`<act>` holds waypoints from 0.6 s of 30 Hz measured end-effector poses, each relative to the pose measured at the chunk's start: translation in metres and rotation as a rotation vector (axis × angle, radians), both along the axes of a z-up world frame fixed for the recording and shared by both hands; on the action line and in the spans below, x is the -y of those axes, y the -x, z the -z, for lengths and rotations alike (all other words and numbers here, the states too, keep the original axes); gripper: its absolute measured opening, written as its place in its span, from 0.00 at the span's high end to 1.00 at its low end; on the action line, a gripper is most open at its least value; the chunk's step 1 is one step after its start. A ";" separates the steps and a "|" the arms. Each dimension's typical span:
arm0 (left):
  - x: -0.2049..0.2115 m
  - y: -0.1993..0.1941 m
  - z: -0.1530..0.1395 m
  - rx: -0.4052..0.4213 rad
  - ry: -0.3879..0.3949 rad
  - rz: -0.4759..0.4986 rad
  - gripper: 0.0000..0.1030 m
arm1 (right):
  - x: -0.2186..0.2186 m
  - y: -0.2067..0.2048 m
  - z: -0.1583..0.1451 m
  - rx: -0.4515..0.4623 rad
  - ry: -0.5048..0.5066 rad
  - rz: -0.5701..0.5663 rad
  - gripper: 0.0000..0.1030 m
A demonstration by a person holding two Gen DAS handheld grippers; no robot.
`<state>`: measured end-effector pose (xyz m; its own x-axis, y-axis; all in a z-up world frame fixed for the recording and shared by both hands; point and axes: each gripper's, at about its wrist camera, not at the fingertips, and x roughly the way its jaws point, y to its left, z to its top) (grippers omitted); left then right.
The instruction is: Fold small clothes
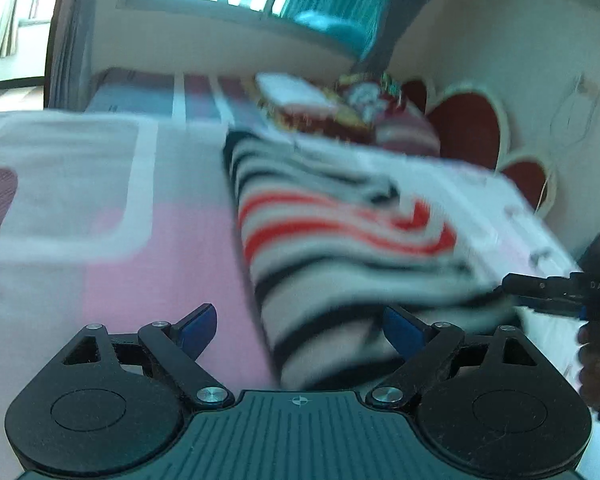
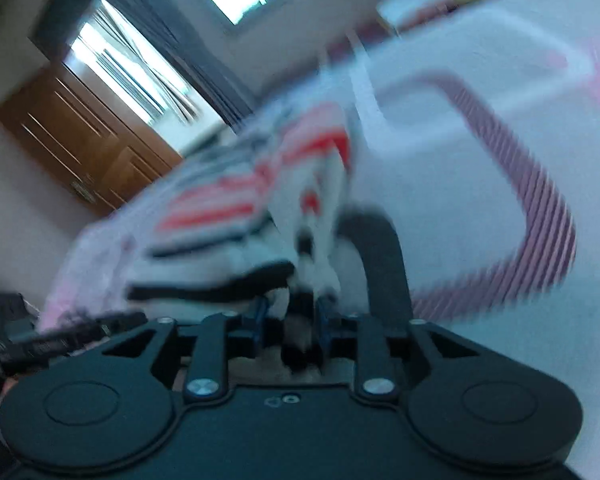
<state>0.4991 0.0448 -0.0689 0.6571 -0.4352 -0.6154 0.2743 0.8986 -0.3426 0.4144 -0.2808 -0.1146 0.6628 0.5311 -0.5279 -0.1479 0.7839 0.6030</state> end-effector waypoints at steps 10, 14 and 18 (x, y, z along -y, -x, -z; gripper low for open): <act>0.003 -0.079 0.020 -0.065 0.090 -0.052 0.12 | 0.015 -0.118 0.027 -0.054 -0.135 0.107 0.58; 0.011 -0.076 0.037 -0.096 0.031 -0.055 0.12 | 0.004 -0.130 0.026 -0.013 -0.069 0.100 0.80; 0.008 -0.060 0.034 -0.065 0.013 -0.074 0.12 | -0.034 -0.116 -0.005 0.204 0.217 -0.016 0.88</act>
